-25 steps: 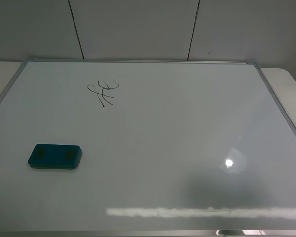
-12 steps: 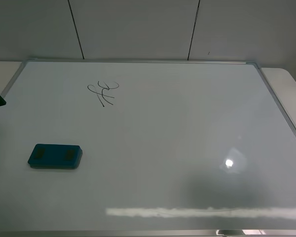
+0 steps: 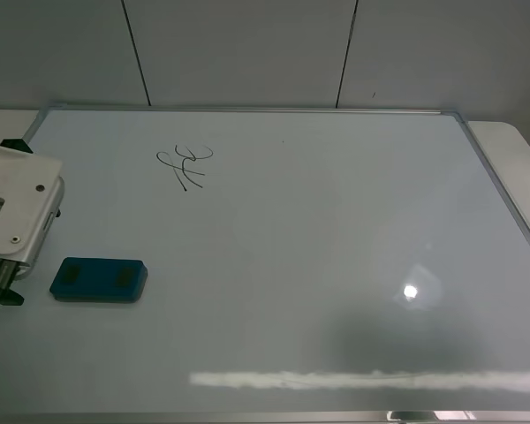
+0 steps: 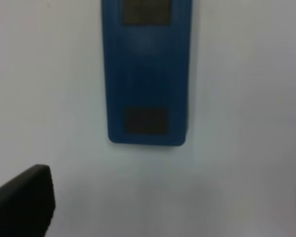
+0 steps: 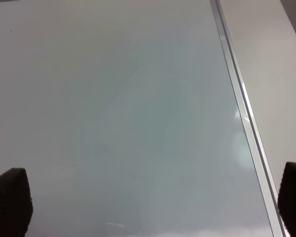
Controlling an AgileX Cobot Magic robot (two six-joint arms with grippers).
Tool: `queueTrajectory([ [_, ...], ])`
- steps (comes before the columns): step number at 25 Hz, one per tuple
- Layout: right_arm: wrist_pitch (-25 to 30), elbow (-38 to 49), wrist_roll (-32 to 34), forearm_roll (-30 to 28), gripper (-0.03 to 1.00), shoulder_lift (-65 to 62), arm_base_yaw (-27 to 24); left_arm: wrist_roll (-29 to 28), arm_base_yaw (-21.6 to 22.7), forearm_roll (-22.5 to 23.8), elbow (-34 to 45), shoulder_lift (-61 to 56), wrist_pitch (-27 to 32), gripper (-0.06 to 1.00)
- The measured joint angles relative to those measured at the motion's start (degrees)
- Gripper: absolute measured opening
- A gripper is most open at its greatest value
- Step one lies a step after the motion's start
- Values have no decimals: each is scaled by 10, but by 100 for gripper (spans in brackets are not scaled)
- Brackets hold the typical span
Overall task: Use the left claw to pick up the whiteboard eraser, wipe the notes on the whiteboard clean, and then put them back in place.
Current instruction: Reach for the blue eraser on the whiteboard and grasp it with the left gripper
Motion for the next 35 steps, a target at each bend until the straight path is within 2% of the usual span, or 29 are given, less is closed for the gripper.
queueTrajectory([
  [5, 0, 0, 0, 0, 99, 0, 0, 0, 0, 7, 0, 45, -36, 99],
  [12, 0, 0, 0, 0, 99, 0, 0, 0, -1, 7, 41, 85, -129, 99],
  [16, 0, 0, 0, 0, 99, 0, 0, -2, -21, 7, 65, 93, -176, 99],
  [23, 0, 0, 0, 0, 99, 0, 0, -19, -49, 7, 72, 139, -208, 99],
  [35, 0, 0, 0, 0, 99, 0, 0, -28, -50, 7, 72, 189, -240, 99],
])
